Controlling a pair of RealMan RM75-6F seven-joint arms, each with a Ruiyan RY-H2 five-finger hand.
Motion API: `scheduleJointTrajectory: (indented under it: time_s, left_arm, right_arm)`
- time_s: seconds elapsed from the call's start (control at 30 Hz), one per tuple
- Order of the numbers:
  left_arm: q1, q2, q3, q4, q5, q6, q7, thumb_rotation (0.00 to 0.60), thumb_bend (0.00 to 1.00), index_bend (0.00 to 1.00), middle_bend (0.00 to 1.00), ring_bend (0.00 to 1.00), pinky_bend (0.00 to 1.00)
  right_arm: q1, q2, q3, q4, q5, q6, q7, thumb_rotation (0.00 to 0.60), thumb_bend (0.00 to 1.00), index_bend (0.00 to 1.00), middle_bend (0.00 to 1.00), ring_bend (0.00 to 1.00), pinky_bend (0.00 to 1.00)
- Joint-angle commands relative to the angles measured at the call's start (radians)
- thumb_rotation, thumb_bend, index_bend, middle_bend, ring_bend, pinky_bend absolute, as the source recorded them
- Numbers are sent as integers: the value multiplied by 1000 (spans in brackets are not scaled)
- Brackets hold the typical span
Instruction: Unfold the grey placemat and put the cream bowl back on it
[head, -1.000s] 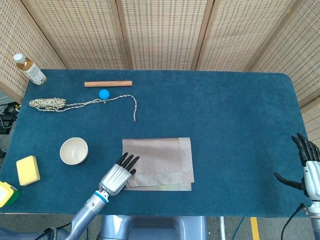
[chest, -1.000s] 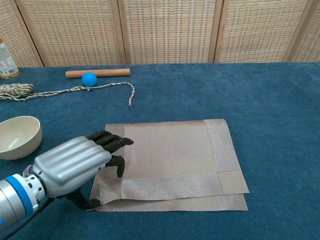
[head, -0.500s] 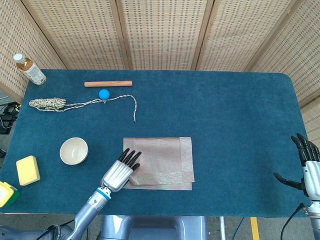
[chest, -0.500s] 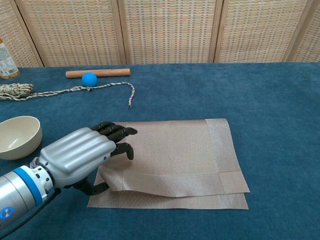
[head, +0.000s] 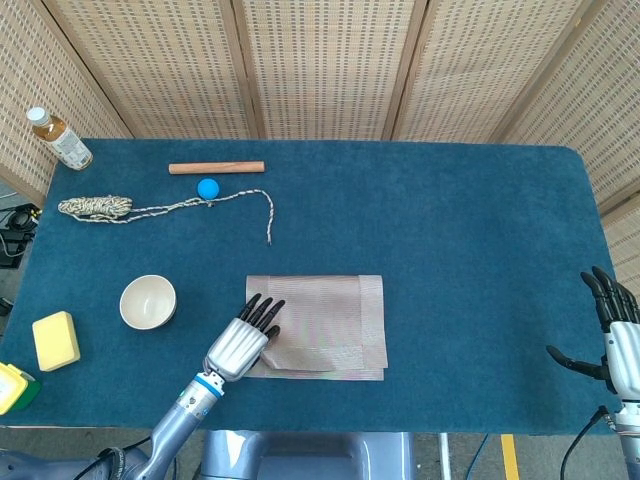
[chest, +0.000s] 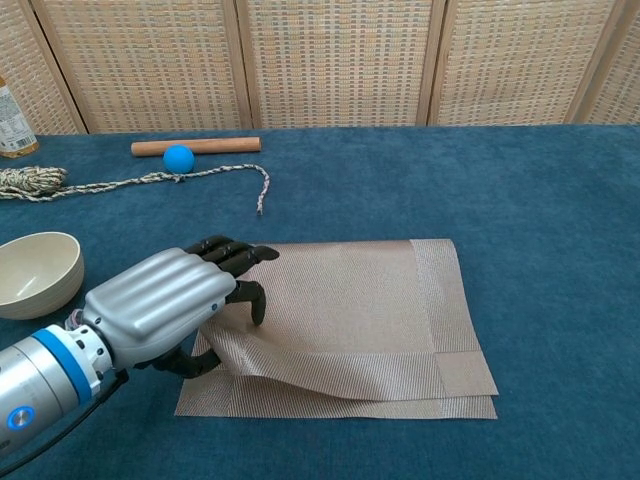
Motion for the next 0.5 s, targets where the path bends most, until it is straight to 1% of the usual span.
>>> scheduleJointTrajectory:
  time_s: [0.03, 0.07, 0.17, 0.5]
  left_arm:
    - [-1, -5, -2, 7, 16, 13, -23, 600, 453, 500, 0, 0, 0]
    - [-1, -8, -3, 11, 25, 21, -31, 600, 453, 534, 0, 0, 0]
    - [1, -19, -5, 33, 44, 40, -54, 600, 453, 594, 0, 0, 0]
    - [3, -12, -10, 39, 51, 47, -75, 600, 446, 655, 0, 0, 0]
  right_arm:
    - [0, 0, 0, 0, 0, 0, 0, 600, 197, 68, 0, 0, 0]
    - [0, 0, 0, -1, 1, -1, 1, 600, 197, 68, 0, 0, 0]
    - [0, 2, -1, -2, 0, -2, 2, 600, 197, 68, 0, 0, 0]
    - [1, 5, -3, -4, 0, -6, 5, 600, 197, 69, 0, 0, 0]
